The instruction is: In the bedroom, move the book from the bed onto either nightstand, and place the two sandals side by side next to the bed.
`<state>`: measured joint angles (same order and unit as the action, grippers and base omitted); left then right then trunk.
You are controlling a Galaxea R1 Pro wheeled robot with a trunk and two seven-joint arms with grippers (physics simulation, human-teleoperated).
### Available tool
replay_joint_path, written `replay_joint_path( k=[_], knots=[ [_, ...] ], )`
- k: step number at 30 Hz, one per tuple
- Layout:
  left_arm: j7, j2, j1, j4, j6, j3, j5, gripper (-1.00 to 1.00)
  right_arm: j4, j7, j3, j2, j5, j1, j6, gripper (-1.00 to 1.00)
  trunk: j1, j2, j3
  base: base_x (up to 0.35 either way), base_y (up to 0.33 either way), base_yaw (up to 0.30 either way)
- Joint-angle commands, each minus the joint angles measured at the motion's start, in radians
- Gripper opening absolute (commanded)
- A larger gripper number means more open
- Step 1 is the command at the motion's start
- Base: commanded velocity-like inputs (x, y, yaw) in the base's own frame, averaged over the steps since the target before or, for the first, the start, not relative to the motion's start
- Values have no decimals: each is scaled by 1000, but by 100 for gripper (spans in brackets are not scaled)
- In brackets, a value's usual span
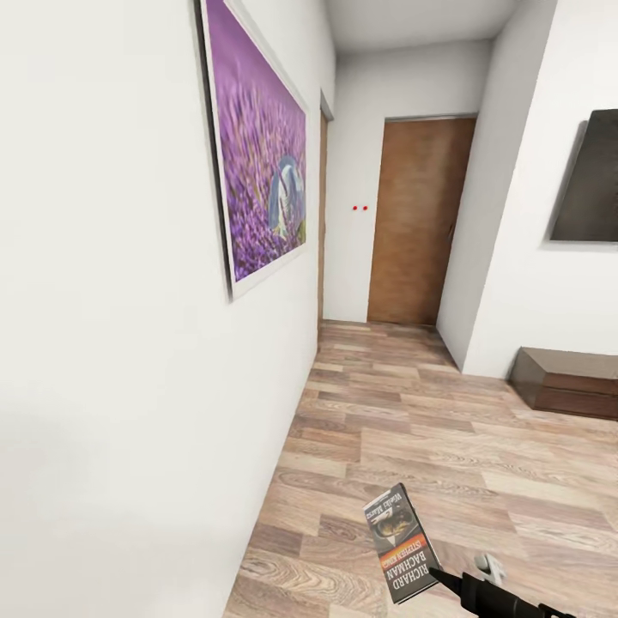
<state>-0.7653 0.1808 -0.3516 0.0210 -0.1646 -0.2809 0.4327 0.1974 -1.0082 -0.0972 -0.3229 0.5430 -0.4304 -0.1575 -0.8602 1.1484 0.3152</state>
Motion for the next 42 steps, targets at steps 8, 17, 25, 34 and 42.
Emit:
replay_joint_path(
  k=[8,17,25,34,42],
  knots=[
    [-2,0,-1,0,-6,-8,11,100,1,-1,-7,-1,11,-1,-8,-100,0,1,3,0,0,-192],
    [-2,0,-1,0,-6,-8,11,100,1,3,-7,-1,11,-1,-8,-100,0,1,7,14,0,-265],
    [-2,0,-1,0,-6,-8,11,100,1,3,-7,-1,11,-1,-8,-100,0,1,7,280,0,-48],
    [-2,0,-1,0,-6,-8,11,100,1,3,-7,-1,11,-1,-8,-100,0,1,7,330,0,-1],
    [-2,0,-1,-1,-6,-8,11,100,1,0,-7,-1,11,-1,-8,-100,0,1,9,331,0,-37]
  ],
)
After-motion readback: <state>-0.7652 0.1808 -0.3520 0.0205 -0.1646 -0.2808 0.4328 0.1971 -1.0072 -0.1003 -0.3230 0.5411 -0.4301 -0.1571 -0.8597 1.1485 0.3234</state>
